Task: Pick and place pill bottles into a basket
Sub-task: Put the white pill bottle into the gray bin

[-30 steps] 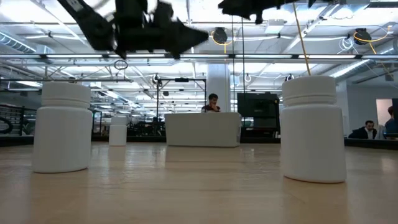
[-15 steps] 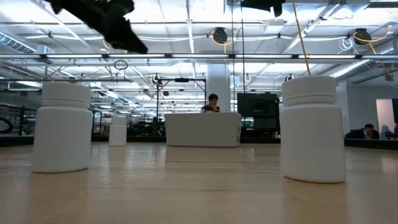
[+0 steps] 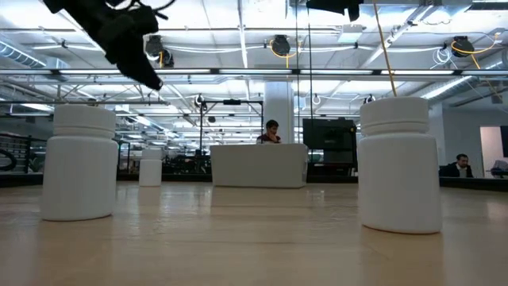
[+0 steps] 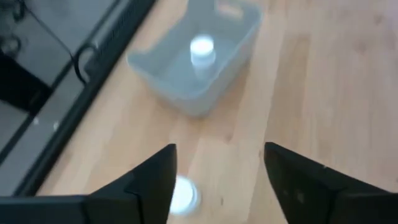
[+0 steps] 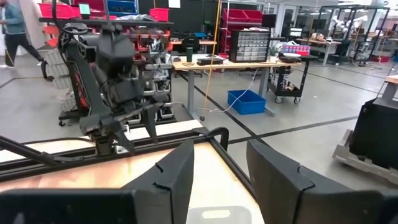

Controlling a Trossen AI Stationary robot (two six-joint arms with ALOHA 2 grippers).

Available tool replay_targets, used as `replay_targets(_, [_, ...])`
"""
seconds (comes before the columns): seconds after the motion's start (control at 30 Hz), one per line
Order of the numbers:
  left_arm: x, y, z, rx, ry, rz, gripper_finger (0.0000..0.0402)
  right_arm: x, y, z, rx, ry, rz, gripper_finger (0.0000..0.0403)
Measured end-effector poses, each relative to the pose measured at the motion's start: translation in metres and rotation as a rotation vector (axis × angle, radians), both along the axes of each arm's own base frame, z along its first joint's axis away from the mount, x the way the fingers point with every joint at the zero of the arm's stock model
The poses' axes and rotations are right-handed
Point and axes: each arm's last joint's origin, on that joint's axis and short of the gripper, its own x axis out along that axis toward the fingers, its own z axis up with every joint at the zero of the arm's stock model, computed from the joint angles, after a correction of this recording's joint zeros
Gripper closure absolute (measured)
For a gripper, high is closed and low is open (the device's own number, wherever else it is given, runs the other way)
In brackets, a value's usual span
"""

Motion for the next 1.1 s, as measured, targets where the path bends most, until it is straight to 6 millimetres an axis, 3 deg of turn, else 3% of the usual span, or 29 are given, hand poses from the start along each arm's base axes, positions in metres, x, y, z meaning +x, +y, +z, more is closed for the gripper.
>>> replay_targets(0.23, [0.004, 0.005, -0.020, -0.015, 0.190, 0.072, 0.0120, 0.000, 0.000, 0.000, 0.003, -0.001, 0.000, 0.0264])
replay_targets(0.73, [0.022, 0.033, -0.056, -0.106, 0.367, 0.123, 0.0134, 0.000, 0.000, 0.000, 0.003, -0.001, 0.003, 0.0264])
replay_targets(1.1, [0.030, 0.045, -0.072, -0.154, 0.402, 0.106, 0.0144, 0.000, 0.000, 0.000, 0.004, 0.002, 0.004, 0.0264])
